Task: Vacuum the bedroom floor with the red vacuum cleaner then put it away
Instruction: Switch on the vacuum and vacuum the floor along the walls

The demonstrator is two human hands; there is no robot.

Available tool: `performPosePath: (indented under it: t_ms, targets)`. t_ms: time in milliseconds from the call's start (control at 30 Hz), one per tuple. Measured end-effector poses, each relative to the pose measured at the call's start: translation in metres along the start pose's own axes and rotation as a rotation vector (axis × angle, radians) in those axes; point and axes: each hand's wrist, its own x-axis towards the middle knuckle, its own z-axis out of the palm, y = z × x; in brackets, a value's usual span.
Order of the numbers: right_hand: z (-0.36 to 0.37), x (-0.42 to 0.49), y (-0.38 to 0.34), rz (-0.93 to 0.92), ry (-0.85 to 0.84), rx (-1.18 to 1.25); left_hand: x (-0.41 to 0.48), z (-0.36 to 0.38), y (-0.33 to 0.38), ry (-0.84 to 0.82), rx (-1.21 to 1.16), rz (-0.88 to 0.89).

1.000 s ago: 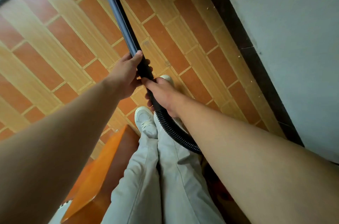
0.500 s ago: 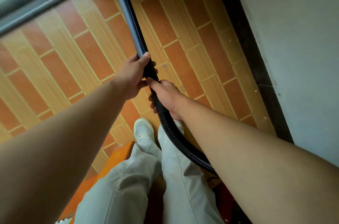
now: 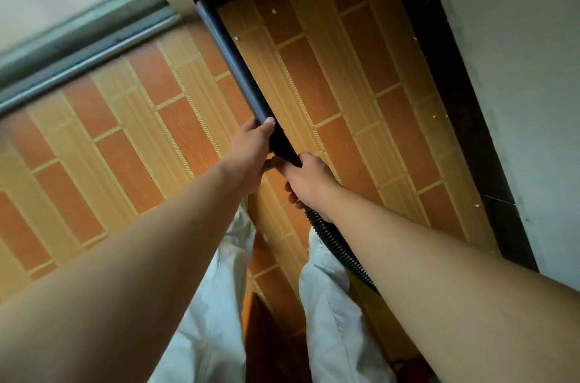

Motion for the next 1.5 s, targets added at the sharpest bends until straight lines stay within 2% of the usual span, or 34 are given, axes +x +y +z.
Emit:
performPosePath:
  t_ms: [400, 733, 1133, 1500]
  targets:
    - [0.055, 0.096, -0.018, 0.063, 0.092, -0.137, 0.105, -0.042, 0.006, -0.004, 0.044, -0.079]
    - [0.077, 0.152, -0.026, 0.108, 0.023, -0.169, 0.162, -0.068, -0.002, 0.037, 0.043, -0.126]
    - [0.093, 0.159, -0.066, 0.158, -0.029, -0.178, 0.180, -0.095, 0.023, 0.043, 0.076, -0.124]
    - [0.077, 0.132, -0.035, 0.252, -0.006, -0.138, 0.152, -0.070, -0.004, 0.033, 0.058, -0.188]
